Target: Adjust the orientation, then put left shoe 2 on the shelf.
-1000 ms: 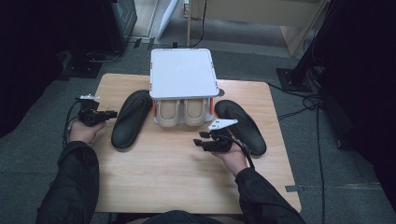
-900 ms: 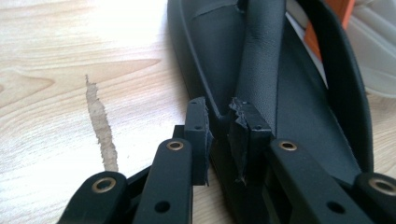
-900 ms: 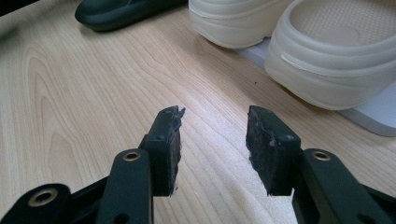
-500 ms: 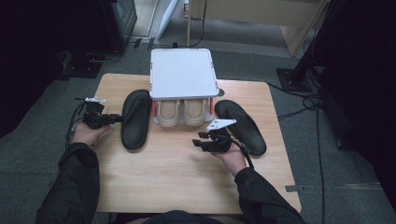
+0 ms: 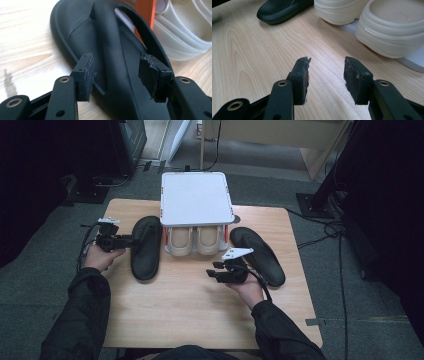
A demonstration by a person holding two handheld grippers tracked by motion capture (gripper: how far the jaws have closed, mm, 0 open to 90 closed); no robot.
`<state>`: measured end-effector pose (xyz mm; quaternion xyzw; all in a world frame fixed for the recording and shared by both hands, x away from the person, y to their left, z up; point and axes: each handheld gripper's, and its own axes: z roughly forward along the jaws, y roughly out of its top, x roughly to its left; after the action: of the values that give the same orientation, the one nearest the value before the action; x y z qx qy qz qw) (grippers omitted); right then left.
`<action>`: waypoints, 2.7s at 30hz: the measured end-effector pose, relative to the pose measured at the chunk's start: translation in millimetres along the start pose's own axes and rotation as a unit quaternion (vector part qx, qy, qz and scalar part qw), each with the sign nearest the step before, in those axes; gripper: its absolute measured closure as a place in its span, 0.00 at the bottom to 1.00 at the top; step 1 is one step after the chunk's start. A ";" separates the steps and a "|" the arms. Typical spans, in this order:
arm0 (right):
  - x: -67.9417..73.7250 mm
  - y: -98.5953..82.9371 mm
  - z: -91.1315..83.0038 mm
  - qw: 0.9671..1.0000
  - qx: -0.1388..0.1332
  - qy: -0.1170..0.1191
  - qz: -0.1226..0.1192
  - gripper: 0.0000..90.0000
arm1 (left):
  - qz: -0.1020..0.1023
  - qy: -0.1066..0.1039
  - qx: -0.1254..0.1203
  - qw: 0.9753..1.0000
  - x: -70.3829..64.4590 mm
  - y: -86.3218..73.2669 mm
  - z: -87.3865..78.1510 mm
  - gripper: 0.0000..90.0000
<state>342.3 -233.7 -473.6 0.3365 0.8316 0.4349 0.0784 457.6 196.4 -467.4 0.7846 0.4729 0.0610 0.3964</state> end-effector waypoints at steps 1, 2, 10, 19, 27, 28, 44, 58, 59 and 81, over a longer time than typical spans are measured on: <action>0.1 -0.1 -0.2 1.000 0.000 -0.001 0.000 0.62 | 0.000 -0.002 0.000 1.000 -0.7 1.3 2.8 0.51; 0.1 -0.2 -0.5 1.000 0.001 -0.001 0.000 0.62 | 0.002 -0.001 0.001 1.000 -1.3 2.1 5.4 0.51; 0.1 -5.1 -4.2 1.000 0.000 -0.009 0.001 0.62 | 0.011 0.007 0.016 1.000 0.6 8.6 24.9 0.52; -1.3 -8.5 -8.7 1.000 -0.003 -0.016 0.004 0.62 | 0.005 0.004 0.028 1.000 5.2 9.7 37.6 0.60; -1.2 -8.1 -8.3 1.000 -0.005 -0.015 0.003 0.62 | 0.003 -0.002 0.033 0.999 3.7 10.2 37.4 0.70; -1.3 -8.1 -8.4 1.000 -0.005 -0.016 0.003 0.62 | 0.001 -0.002 0.032 0.999 3.6 10.6 37.1 0.71; -1.5 -8.0 -8.1 1.000 -0.006 -0.016 0.002 0.62 | -0.023 0.004 0.030 0.999 3.3 14.1 28.2 0.75; -1.3 -6.8 -7.5 1.000 -0.007 -0.014 0.000 0.62 | -0.063 0.000 0.011 0.998 9.2 16.3 11.1 0.76; -1.4 -6.5 -7.5 1.000 -0.008 -0.014 0.000 0.62 | -0.067 0.001 0.010 0.998 9.2 16.9 9.1 0.75; 0.9 -1.8 -0.4 1.000 -0.005 -0.003 -0.001 0.62 | -0.072 0.006 -0.024 0.997 -15.5 46.7 -45.0 0.76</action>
<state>340.6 -234.1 -474.6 0.3364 0.8298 0.4375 0.0832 460.3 198.4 -400.8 0.7385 0.5292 0.0485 0.4151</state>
